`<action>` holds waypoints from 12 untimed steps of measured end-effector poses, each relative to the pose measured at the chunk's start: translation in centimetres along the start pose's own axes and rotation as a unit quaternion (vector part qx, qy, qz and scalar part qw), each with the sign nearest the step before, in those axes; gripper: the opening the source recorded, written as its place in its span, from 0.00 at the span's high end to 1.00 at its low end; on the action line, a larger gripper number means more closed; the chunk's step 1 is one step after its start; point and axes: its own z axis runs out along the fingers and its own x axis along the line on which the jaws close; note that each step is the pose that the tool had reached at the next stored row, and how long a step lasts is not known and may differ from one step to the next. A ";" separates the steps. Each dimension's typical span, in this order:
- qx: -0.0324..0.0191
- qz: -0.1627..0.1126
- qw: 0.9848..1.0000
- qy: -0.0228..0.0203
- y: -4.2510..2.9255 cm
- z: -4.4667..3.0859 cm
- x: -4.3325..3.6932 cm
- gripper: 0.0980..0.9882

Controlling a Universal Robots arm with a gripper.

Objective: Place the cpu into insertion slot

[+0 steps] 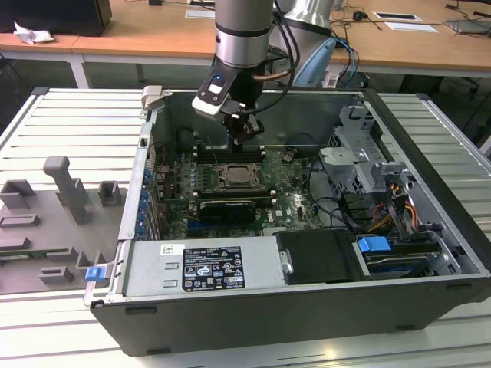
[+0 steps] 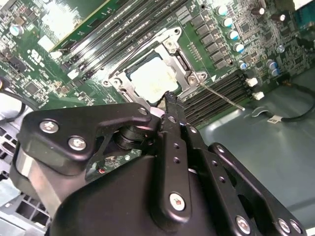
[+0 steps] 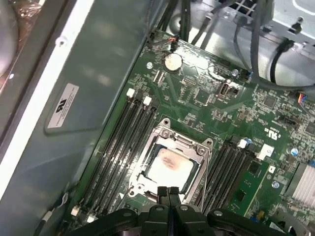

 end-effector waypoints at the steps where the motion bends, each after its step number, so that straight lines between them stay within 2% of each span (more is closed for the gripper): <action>1: 0.000 -0.009 1.000 0.000 0.00 0.00 0.00 0.99; 7: 0.001 -0.035 0.999 0.001 0.00 0.00 0.00 0.99; 10: 0.001 -0.063 0.998 0.001 0.00 0.00 0.00 0.99; 12: 0.001 -0.071 0.997 0.001 0.00 0.00 0.00 0.99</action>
